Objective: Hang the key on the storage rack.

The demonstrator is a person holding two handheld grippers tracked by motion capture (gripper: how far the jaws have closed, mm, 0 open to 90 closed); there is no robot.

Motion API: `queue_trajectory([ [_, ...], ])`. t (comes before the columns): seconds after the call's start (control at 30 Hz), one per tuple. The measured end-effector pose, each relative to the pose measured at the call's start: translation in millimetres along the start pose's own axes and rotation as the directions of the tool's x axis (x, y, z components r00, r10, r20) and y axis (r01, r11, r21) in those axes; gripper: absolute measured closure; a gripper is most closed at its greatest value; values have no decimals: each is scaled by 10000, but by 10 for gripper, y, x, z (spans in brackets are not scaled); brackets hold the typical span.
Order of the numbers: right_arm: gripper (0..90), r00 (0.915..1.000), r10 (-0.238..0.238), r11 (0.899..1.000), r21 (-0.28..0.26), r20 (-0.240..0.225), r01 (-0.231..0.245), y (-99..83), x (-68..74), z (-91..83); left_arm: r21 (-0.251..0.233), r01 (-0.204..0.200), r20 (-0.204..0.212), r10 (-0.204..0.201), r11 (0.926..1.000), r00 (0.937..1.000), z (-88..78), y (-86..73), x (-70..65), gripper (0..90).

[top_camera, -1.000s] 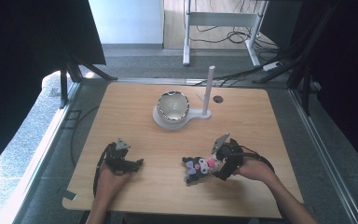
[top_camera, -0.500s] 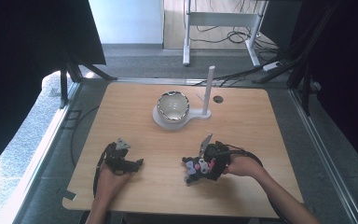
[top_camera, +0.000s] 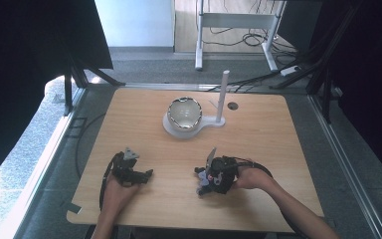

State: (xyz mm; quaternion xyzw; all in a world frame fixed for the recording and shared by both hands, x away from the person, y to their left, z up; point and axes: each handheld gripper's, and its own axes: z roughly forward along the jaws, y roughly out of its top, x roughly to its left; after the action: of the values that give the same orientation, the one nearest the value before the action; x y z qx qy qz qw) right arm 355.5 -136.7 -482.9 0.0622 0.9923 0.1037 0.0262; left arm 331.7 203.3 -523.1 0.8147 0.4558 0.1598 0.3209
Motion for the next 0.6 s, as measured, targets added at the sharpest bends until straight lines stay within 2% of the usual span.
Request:
queue_trajectory([
  [0.2, 286, 9997, 226, 9997, 64, -31, -225, 8, 3, -20, -7, 1, 2, -1, 10000, 10000, 0, 0, 0, 29],
  [0.37, 297, 9989, 400, 9991, -132, -252, -404, 21, -2, -69, 2, -2, 0, 2, 10000, 10000, 0, 0, 0, 29],
  [0.53, 298, 9975, 597, 9974, -380, -369, -611, 28, -38, -176, -9, -2, 1, 2, 10000, 10000, 0, 0, 0, 29],
  [0.6, 298, 9981, 521, 9978, -393, -332, -534, 24, -57, -221, 0, -4, 0, 4, 10000, 10000, 0, 0, 0, 29],
])
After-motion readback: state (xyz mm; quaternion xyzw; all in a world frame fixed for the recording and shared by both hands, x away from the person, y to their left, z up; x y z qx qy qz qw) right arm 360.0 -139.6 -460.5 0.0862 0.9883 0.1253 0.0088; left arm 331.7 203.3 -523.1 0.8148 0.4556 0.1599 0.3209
